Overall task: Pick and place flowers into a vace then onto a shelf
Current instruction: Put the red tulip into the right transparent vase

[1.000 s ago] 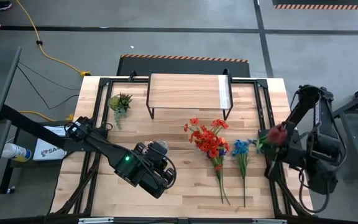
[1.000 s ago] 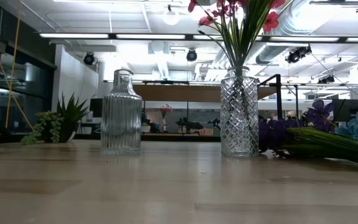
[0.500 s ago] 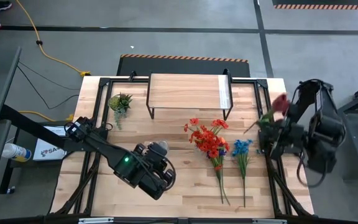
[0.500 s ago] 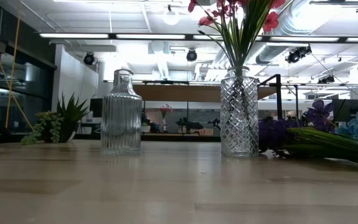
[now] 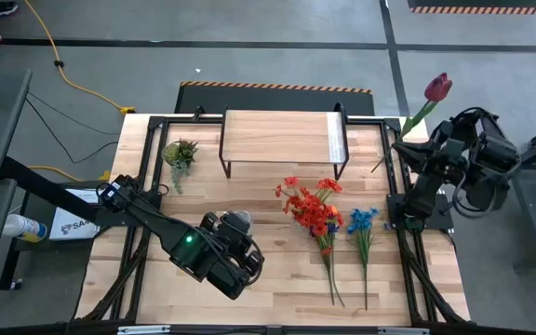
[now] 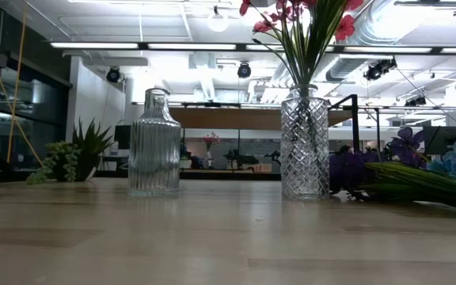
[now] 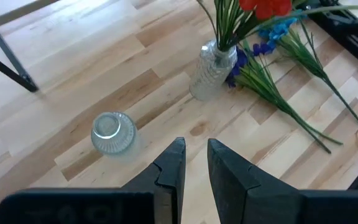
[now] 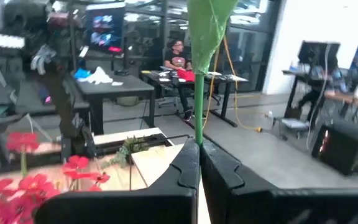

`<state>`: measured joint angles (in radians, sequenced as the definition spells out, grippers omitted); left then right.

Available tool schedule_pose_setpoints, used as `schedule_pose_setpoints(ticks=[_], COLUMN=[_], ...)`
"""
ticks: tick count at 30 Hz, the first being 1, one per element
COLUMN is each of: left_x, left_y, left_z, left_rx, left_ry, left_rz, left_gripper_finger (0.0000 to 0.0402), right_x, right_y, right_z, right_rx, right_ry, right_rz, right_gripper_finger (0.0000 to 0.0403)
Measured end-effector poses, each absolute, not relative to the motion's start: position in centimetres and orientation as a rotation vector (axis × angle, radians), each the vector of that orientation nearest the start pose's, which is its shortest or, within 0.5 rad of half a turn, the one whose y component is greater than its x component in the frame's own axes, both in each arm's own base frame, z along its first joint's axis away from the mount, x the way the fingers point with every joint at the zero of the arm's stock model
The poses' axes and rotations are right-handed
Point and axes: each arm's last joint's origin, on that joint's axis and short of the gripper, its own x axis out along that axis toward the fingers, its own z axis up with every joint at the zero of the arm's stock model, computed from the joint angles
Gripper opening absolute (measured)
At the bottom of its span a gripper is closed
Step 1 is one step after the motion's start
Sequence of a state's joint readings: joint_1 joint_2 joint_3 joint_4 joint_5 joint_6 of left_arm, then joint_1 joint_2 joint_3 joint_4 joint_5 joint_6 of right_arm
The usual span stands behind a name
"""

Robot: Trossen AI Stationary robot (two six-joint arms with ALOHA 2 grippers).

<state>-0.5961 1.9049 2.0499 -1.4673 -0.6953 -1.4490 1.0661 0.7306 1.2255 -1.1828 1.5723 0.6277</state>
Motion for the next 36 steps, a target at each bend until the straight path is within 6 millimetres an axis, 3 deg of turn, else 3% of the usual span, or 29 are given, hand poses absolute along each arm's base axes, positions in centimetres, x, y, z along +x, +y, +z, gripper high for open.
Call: schedule_pose_setpoints(ticks=[6, 16, 24, 36], left_x=[31.1, 31.1, 31.1, 31.1], left_y=[-18.7, -18.7, -18.7, -18.7], left_z=[36.1, 36.1, 36.1, 36.1], left_rx=[-0.502, -0.502, -0.516, -0.522], left_ry=[0.684, 0.685, 0.679, 0.678], left_rz=[0.764, 0.765, 0.771, 0.773], left_gripper_finger=[0.0104, 0.0104, 0.0104, 0.0104], right_x=[5.8, 7.4, 8.9, 12.0], right_y=[3.9, 5.3, 6.4, 8.5], right_z=[36.4, 30.3, 28.2, 27.0], right_rx=[0.103, 0.290, 0.428, 0.514], right_ry=[-0.029, -0.094, -0.121, -0.094], right_rz=[-0.555, -0.624, -0.592, -0.511], right_gripper_finger=[0.0000, 0.0000, 0.0000, 0.0000])
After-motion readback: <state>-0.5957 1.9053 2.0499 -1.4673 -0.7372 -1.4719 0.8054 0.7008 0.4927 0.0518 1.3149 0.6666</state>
